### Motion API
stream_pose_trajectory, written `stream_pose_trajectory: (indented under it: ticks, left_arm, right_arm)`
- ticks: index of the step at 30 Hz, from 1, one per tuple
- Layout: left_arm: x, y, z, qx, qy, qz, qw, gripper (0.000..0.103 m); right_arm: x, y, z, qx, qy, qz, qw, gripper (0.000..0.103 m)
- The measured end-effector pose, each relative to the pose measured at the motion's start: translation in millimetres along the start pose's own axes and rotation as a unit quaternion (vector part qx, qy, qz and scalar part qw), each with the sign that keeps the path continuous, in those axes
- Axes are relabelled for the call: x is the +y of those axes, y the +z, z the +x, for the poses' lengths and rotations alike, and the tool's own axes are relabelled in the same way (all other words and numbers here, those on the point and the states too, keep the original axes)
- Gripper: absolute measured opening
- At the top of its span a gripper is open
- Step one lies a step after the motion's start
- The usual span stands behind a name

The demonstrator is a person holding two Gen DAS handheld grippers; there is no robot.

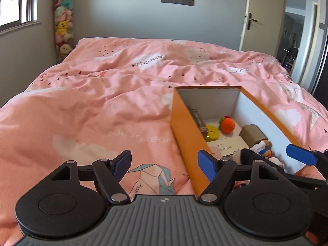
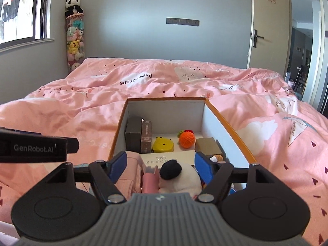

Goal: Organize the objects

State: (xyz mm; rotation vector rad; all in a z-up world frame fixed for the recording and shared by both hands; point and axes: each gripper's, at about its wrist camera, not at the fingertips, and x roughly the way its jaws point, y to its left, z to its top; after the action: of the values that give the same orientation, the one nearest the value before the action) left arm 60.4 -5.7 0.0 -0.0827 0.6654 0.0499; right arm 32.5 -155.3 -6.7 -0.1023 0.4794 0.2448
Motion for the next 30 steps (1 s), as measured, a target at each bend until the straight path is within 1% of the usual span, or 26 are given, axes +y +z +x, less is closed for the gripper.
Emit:
stream_pose_trajectory:
  ticks: [3,7,15,30]
  left_arm:
    - [3,-7,-1,0.000,0.007,-0.001,1.0000,0.086]
    - [1,-15,3,0.009,0.008,0.003,0.9999,0.086]
    - [-7,-22,3,0.010,0.010,0.031,0.9994,0.086]
    - [-9,-23,1,0.008,0.007,0.038,0.9992,0.086]
  right_arm:
    - [0,-3,2,-0.001,-0.014,-0.003,1.000,0.076]
    - [-8,-7,8,0.012,-0.025,0.020,0.999,0.076]
    - [-6,-15,11,0.029,-0.022,0.017,0.999,0.079]
    - [-6,-19,13,0.035,-0.021,0.018,0.999,0.079]
